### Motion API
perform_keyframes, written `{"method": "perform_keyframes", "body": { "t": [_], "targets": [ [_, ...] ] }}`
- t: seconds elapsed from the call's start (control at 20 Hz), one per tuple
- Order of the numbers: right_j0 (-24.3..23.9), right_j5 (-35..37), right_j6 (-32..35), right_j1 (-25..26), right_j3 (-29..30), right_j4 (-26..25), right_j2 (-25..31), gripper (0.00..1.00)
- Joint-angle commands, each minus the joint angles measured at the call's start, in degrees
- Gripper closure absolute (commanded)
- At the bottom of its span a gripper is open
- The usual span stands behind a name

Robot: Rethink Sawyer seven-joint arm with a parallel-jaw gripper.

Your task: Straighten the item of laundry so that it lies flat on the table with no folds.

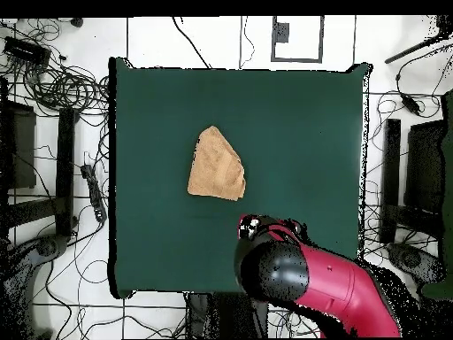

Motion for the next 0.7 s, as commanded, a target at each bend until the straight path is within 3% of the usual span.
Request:
{"method": "perform_keyframes", "body": {
  "t": [0.05, 0.7],
  "targets": [
    [-0.32, -4.5, 3.43, 4.27, 2.29, -0.54, 6.23, 0.0],
    [0.4, -9.75, 4.78, 9.23, 1.65, -2.54, 4.99, 0.0]
  ]
}}
